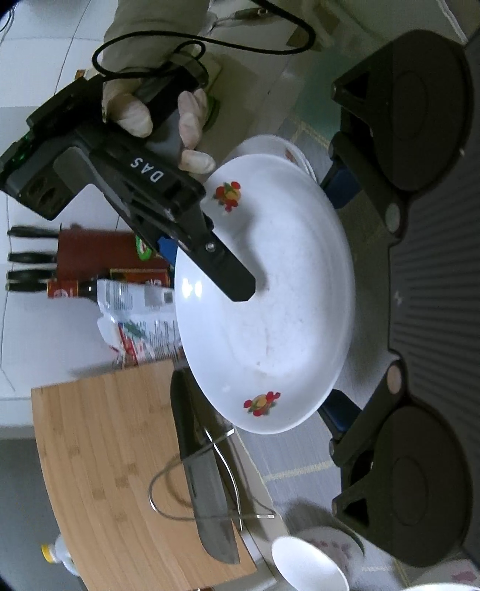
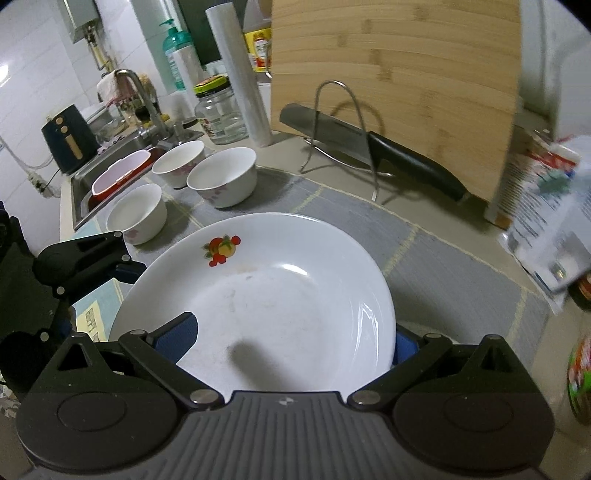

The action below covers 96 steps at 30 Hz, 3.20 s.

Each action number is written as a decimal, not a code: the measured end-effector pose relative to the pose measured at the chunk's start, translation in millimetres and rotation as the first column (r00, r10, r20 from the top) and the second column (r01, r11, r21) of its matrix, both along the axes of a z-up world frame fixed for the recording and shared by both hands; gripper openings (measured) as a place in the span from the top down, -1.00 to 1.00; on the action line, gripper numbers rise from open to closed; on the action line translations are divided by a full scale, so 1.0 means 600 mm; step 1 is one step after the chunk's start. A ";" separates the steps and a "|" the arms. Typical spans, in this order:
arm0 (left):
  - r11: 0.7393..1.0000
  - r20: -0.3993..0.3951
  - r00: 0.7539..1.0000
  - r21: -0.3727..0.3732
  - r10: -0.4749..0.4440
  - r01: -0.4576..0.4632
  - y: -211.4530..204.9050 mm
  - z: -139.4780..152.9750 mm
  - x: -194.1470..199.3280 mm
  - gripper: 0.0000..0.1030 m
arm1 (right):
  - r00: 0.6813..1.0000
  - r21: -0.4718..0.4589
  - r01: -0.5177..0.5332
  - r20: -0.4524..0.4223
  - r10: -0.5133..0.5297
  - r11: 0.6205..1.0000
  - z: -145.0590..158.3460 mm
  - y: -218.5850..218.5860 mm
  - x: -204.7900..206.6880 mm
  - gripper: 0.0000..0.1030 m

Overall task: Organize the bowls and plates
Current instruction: 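Carry the held plate over the stacked white plates with the right gripper, then lower the held plate onto the stacked plates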

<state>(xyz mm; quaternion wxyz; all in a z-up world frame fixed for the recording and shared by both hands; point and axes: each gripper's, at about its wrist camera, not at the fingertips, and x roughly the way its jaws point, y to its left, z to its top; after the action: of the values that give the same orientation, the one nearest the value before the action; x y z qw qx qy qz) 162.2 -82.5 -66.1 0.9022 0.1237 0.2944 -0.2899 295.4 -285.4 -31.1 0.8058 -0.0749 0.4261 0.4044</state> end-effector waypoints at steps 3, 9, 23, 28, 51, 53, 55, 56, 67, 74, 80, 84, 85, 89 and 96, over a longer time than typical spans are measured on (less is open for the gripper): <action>1.000 -0.004 1.000 0.000 -0.025 0.025 -0.014 0.000 0.000 -0.99 | 1.000 0.000 0.026 -0.002 -0.026 1.000 -0.001 -0.021 -0.011 -1.00; 0.998 -0.008 0.998 -0.002 -0.069 0.069 -0.041 -0.002 0.004 -0.99 | 0.997 0.000 0.079 -0.003 -0.079 0.997 -0.002 -0.061 -0.032 -1.00; 0.985 -0.033 0.985 0.018 -0.171 0.172 -0.100 -0.021 0.017 -0.99 | 0.984 -0.005 0.178 -0.024 -0.178 0.984 -0.015 -0.137 -0.062 -1.00; 0.982 -0.047 0.981 0.024 -0.188 0.190 -0.109 -0.026 0.022 -0.99 | 0.980 -0.012 0.194 -0.036 -0.195 0.981 -0.025 -0.150 -0.064 -1.00; 0.977 -0.092 0.975 0.054 -0.203 0.208 -0.119 -0.031 0.036 -0.99 | 0.974 -0.018 0.210 -0.084 -0.211 0.977 -0.052 -0.158 -0.054 -1.00; 0.976 -0.094 0.974 0.063 -0.204 0.211 -0.121 -0.030 0.037 -0.99 | 0.974 -0.021 0.211 -0.085 -0.212 0.977 -0.053 -0.158 -0.054 -1.00; 0.974 -0.096 0.974 0.074 -0.206 0.213 -0.124 -0.030 0.038 -0.99 | 0.973 -0.025 0.213 -0.085 -0.215 0.977 -0.054 -0.158 -0.055 -1.00; 0.973 -0.096 0.974 0.084 -0.208 0.216 -0.125 -0.029 0.038 -0.99 | 0.973 -0.027 0.213 -0.085 -0.215 0.977 -0.054 -0.158 -0.056 -1.00; 0.965 -0.120 0.974 0.157 -0.194 0.212 -0.136 -0.030 0.043 -0.97 | 0.971 -0.026 0.218 -0.089 -0.220 0.976 -0.053 -0.161 -0.062 -1.00; 0.973 -0.149 0.973 0.127 -0.175 0.194 -0.127 -0.030 0.053 -0.98 | 0.972 -0.031 0.218 -0.088 -0.220 0.975 -0.049 -0.164 -0.067 -1.00; 0.973 -0.156 0.972 0.121 -0.177 0.197 -0.125 -0.030 0.057 -0.98 | 0.972 -0.042 0.216 -0.083 -0.219 0.975 -0.046 -0.163 -0.071 -1.00; 0.974 -0.162 0.971 0.115 -0.176 0.196 -0.125 -0.029 0.059 -0.98 | 0.970 -0.059 0.224 -0.080 -0.228 0.973 -0.042 -0.160 -0.076 -1.00; 0.974 -0.163 0.971 0.113 -0.176 0.196 -0.124 -0.029 0.060 -0.98 | 0.970 -0.066 0.227 -0.079 -0.232 0.972 -0.041 -0.158 -0.076 -1.00; 0.975 -0.162 0.971 0.108 -0.177 0.195 -0.124 -0.029 0.059 -0.99 | 0.968 -0.111 0.234 -0.064 -0.242 0.966 -0.036 -0.150 -0.078 -1.00; 0.973 -0.144 0.972 0.108 -0.186 0.203 -0.126 -0.026 0.057 -0.99 | 0.965 -0.144 0.244 -0.058 -0.255 0.959 -0.033 -0.150 -0.080 -1.00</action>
<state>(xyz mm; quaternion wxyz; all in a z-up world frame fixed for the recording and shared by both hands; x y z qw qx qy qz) 196.4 -158.1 -81.8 0.8385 0.1872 0.3575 -0.3661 247.5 -375.3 -50.9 0.8265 -0.0597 0.4892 0.2721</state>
